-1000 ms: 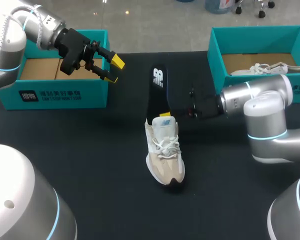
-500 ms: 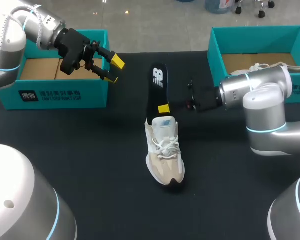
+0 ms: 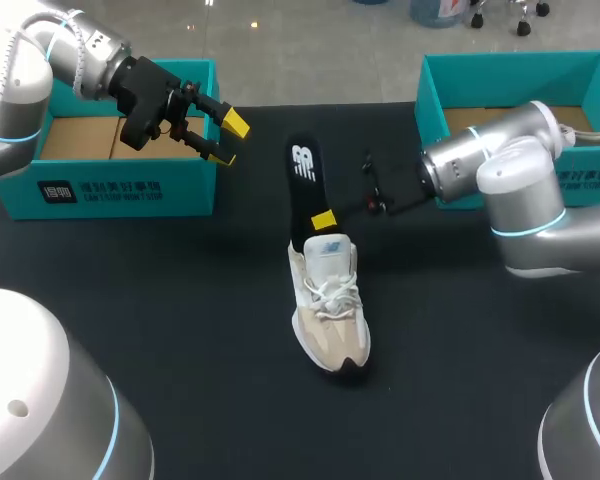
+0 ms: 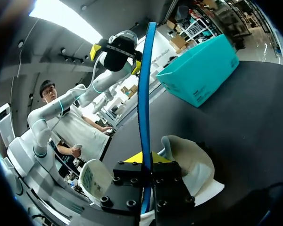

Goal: Take the shoe out of the shoebox, open the shoe tongue, remove and reinsert the insole, then place the shoe into the shoebox

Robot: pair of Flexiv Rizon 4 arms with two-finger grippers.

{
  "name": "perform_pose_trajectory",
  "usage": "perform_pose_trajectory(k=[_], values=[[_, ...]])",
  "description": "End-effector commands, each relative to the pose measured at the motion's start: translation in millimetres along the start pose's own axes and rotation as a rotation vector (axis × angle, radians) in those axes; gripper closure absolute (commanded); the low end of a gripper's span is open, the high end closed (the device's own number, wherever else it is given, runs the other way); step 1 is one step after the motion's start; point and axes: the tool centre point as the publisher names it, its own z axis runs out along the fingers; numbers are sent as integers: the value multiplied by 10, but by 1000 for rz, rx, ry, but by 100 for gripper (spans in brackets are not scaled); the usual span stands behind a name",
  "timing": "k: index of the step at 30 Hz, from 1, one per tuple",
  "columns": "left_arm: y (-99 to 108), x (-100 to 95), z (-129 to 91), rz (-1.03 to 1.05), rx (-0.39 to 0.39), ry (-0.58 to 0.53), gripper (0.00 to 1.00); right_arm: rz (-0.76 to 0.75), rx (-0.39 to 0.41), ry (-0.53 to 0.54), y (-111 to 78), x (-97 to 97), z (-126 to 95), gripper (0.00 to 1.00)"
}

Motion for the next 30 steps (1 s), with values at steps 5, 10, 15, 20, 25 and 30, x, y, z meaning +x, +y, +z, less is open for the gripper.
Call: perform_pose_trajectory(k=[5, 10, 15, 20, 25, 30], values=[[-2, 1, -7, 1, 2, 2, 0, 33, 5, -11, -202, 39, 89, 100], [-2, 1, -7, 1, 2, 2, 0, 47, 2, -14, -270, 74, 131, 100], [-2, 1, -7, 1, 2, 2, 0, 26, -4, -37, -189, 120, 98, 70], [-2, 1, -7, 1, 2, 2, 0, -20, -12, -43, -5, 166, 48, 69], [-2, 1, -7, 1, 2, 2, 0, -48, -7, -37, 138, 168, 55, 73], [-2, 1, -7, 1, 2, 2, 0, -26, 6, -10, 103, 124, 84, 100]])
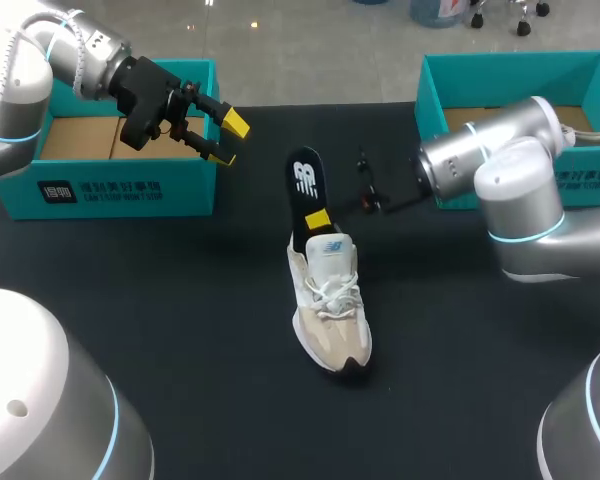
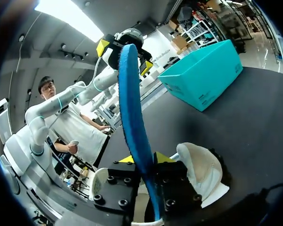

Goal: Take the shoe out of the shoebox, open the shoe tongue, remove and reinsert the insole, then place the shoe into the shoebox

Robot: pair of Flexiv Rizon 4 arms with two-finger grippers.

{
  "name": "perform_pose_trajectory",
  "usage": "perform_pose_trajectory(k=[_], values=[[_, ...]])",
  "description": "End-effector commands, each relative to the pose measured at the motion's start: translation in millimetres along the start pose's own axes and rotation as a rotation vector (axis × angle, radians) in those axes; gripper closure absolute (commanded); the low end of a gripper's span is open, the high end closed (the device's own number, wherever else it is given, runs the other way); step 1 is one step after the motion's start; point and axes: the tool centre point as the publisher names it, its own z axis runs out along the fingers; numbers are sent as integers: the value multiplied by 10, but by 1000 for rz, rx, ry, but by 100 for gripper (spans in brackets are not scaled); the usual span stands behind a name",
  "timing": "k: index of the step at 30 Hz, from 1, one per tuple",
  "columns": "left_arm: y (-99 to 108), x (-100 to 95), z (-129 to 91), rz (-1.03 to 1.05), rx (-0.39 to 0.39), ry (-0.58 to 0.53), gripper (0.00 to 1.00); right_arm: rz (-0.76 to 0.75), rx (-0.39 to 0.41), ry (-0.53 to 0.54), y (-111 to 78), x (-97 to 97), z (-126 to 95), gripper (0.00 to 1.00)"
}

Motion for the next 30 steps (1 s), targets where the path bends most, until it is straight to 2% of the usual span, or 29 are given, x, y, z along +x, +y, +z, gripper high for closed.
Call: perform_pose_trajectory(k=[1, 13, 18, 19, 21, 22, 30], values=[[-2, 1, -7, 1, 2, 2, 0, 27, 8, 25, -27, -75, 29, 100], [-2, 1, -7, 1, 2, 2, 0, 117, 45, 38, -373, -41, 119, 100], [-2, 1, -7, 1, 2, 2, 0, 128, 45, 36, -428, 8, 125, 100], [-2, 1, -7, 1, 2, 2, 0, 129, 45, 34, -427, 14, 123, 95], [-2, 1, -7, 1, 2, 2, 0, 118, 41, 25, -379, 32, 111, 69], [-2, 1, -7, 1, 2, 2, 0, 107, 38, 25, -344, 39, 107, 66], [-2, 1, -7, 1, 2, 2, 0, 46, 31, 26, -68, 51, 98, 65]])
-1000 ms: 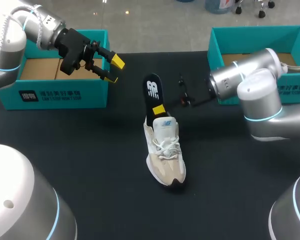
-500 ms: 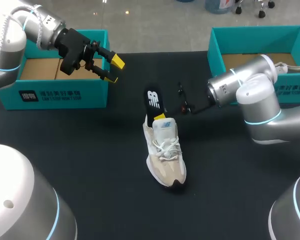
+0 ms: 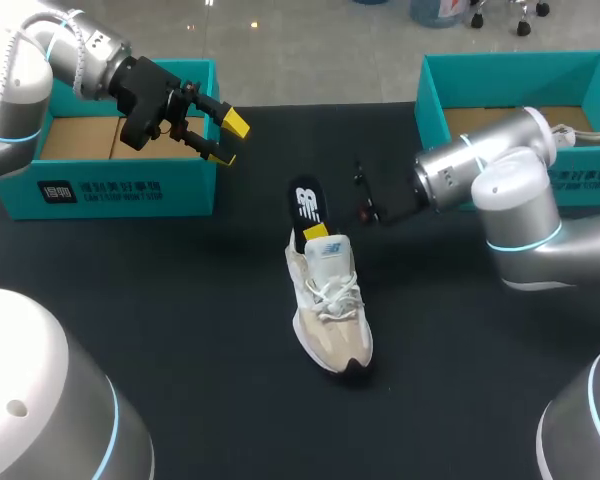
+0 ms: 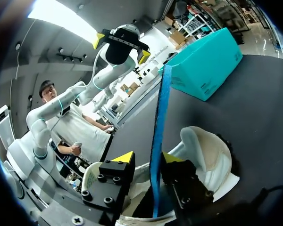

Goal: Take the shoe out of the shoebox, open the shoe tongue, remove and reinsert the insole, then place the shoe into the shoebox

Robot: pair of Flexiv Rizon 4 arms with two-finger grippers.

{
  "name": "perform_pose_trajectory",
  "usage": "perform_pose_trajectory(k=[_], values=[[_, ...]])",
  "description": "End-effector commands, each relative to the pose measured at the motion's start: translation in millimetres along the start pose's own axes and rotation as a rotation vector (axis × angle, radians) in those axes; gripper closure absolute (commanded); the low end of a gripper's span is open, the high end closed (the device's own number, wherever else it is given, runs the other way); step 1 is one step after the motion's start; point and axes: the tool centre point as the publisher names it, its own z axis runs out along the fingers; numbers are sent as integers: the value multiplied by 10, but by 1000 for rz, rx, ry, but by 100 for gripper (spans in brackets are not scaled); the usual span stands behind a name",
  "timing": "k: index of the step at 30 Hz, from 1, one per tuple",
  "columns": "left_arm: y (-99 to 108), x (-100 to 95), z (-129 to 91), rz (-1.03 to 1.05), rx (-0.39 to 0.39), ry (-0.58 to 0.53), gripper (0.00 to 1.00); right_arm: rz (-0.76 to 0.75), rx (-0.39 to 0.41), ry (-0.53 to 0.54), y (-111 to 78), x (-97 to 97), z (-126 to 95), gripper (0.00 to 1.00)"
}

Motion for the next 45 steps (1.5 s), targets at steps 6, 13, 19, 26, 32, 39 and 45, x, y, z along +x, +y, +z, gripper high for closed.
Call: perform_pose_trajectory(k=[6, 13, 19, 26, 32, 39, 45], values=[[-3, 1, -7, 1, 2, 2, 0, 5, 19, 15, 57, -67, 37, 100], [-3, 1, -7, 1, 2, 2, 0, 51, 35, 35, -128, -59, 72, 100], [-3, 1, -7, 1, 2, 2, 0, 81, 47, 41, -279, 14, 118, 100], [-3, 1, -7, 1, 2, 2, 0, 79, 37, 32, -277, 69, 104, 74], [-3, 1, -7, 1, 2, 2, 0, 24, 30, 19, -47, 80, 53, 68], [-3, 1, -7, 1, 2, 2, 0, 3, 46, 29, 71, -14, 57, 96], [-3, 1, -7, 1, 2, 2, 0, 49, 69, 50, -82, -60, 92, 100]])
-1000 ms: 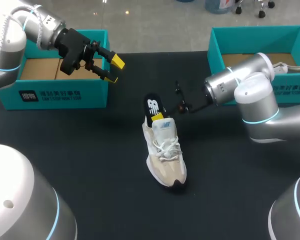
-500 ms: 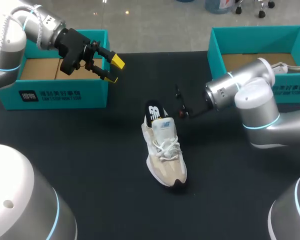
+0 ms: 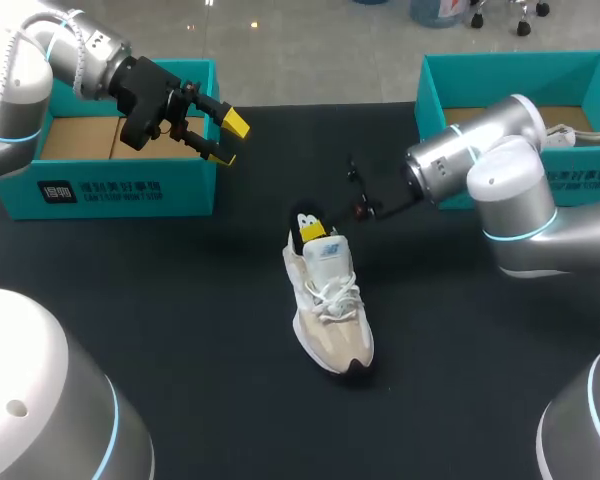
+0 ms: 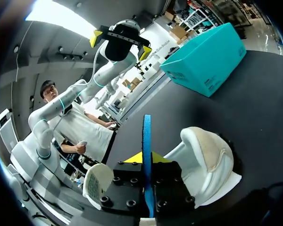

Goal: Take the shoe out of the shoebox, open the shoe tongue, remove and reinsert the insole, then place the shoe into the shoebox

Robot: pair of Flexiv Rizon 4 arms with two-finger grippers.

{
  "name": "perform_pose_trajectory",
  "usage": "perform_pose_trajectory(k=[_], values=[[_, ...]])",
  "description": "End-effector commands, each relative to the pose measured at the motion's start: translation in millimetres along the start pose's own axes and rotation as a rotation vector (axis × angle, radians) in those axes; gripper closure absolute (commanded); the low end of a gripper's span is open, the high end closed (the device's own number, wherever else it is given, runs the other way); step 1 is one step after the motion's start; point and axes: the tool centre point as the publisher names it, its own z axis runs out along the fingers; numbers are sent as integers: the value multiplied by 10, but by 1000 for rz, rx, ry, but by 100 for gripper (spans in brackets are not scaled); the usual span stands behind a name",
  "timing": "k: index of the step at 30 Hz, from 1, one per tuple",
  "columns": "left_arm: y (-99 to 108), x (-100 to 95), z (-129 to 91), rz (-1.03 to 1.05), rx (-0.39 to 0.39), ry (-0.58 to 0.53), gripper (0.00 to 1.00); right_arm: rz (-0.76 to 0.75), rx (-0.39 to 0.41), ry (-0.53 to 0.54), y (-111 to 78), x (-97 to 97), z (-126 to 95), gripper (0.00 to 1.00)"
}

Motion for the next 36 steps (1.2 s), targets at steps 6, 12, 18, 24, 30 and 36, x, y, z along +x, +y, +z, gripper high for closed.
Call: perform_pose_trajectory(k=[6, 12, 18, 24, 30, 36], values=[[-3, 1, -6, 1, 1, 2, 0, 48, 18, 21, -202, -15, 81, 100], [-3, 1, -6, 1, 1, 2, 0, 72, 23, 22, -291, 19, 98, 100], [-3, 1, -6, 1, 1, 2, 0, 38, 26, 0, -178, 51, 65, 64], [-3, 1, -6, 1, 1, 2, 0, -9, 28, -12, -9, 111, 32, 61], [-3, 1, -6, 1, 1, 2, 0, -29, 28, -17, 61, 85, 11, 64], [-3, 1, -6, 1, 1, 2, 0, -39, 33, -20, 112, 63, 31, 94]])
